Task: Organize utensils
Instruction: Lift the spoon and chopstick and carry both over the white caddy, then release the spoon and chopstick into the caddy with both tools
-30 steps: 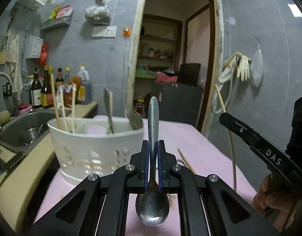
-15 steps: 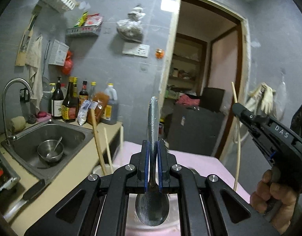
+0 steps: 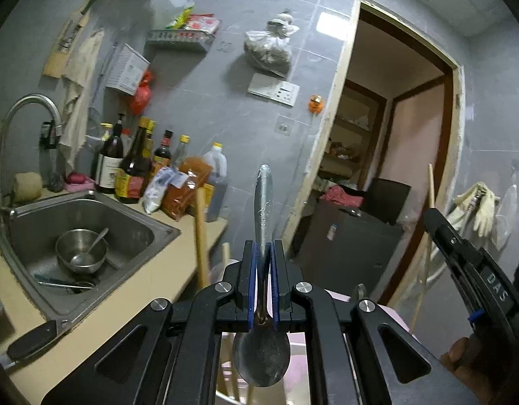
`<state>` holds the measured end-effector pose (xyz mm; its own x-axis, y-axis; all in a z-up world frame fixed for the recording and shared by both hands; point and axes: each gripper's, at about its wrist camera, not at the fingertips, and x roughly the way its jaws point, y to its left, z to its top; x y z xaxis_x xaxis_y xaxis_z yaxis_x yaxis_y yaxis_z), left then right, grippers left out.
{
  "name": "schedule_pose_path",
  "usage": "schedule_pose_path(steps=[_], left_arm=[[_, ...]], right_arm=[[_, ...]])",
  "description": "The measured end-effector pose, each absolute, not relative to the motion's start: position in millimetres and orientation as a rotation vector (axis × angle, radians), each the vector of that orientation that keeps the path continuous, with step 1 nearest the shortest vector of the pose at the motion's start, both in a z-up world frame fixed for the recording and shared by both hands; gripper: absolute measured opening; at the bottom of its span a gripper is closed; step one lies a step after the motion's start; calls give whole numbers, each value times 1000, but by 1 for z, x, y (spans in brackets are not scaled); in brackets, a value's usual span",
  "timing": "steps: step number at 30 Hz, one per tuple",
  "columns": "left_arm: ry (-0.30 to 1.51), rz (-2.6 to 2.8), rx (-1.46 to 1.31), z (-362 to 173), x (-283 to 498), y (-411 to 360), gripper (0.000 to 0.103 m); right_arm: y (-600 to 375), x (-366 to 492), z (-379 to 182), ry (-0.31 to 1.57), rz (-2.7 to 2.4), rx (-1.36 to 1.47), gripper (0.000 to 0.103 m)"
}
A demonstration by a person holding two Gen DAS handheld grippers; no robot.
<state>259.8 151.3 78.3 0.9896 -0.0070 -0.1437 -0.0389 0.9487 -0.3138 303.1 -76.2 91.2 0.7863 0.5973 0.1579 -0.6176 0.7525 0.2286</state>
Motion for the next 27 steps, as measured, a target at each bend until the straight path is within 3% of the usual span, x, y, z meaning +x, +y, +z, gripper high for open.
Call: schedule_pose_path(steps=[8,16,22,24,27], left_arm=[[74,67,-243,63,245,130,6],[202,46,-139,51,243,117,6],[310,-17,-232,44,247,125,9],[294,-17,-243,45,241,126,13],[274,-20,-251,49,229,125,26]], right_arm=[[-68,300,72,-41,659,205,3],[-61,290,65,90,675,16,4],[-71,289,61,170,684,28,9],[-74,287,60,181,677,30,19],[-80,281,60,183,682,31,21]])
